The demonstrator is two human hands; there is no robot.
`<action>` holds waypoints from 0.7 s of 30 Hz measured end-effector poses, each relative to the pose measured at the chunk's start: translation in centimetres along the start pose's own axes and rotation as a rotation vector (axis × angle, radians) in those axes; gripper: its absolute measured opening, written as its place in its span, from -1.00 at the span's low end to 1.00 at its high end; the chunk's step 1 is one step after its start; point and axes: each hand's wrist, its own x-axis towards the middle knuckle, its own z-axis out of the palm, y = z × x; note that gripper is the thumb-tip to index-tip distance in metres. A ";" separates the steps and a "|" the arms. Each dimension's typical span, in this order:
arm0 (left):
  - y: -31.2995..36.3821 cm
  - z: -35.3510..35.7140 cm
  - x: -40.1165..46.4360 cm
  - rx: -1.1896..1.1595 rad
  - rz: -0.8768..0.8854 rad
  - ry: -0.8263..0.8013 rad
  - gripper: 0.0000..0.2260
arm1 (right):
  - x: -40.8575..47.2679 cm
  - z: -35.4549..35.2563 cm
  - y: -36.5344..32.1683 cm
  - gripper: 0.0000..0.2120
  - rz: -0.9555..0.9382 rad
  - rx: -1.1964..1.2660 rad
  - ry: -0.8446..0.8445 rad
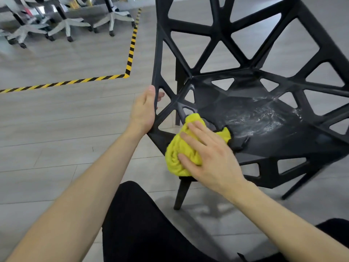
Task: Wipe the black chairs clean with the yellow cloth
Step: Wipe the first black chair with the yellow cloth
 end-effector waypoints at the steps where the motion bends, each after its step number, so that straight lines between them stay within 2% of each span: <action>1: -0.3 -0.1 0.2 0.026 0.020 0.015 -0.57 | -1.2 -0.8 1.0 -0.51 0.029 -0.076 0.025; 4: -0.7 -0.2 0.1 0.090 0.037 0.058 -0.54 | -1.6 0.1 -0.8 -0.42 0.116 -0.173 0.021; 8: 0.0 -0.5 -1.1 0.142 0.060 0.189 -0.51 | 1.4 3.9 -6.6 -0.20 0.046 -0.092 -0.010; 12: -1.2 0.2 -5.2 0.114 -0.010 0.137 -0.57 | -1.7 0.9 -2.4 -0.33 -0.107 -0.150 -0.030; 15: -2.4 1.2 -8.5 0.141 0.024 0.192 -0.62 | -6.9 -2.1 1.1 -0.39 -0.173 -0.256 -0.039; 18: -2.6 1.8 -7.3 0.181 0.071 0.282 -0.65 | -6.7 -1.9 0.8 -0.36 -0.088 -0.266 0.030; 21: -1.9 1.8 -3.8 0.219 0.041 0.265 -0.67 | 0.1 1.6 -2.4 -0.25 0.007 -0.269 0.024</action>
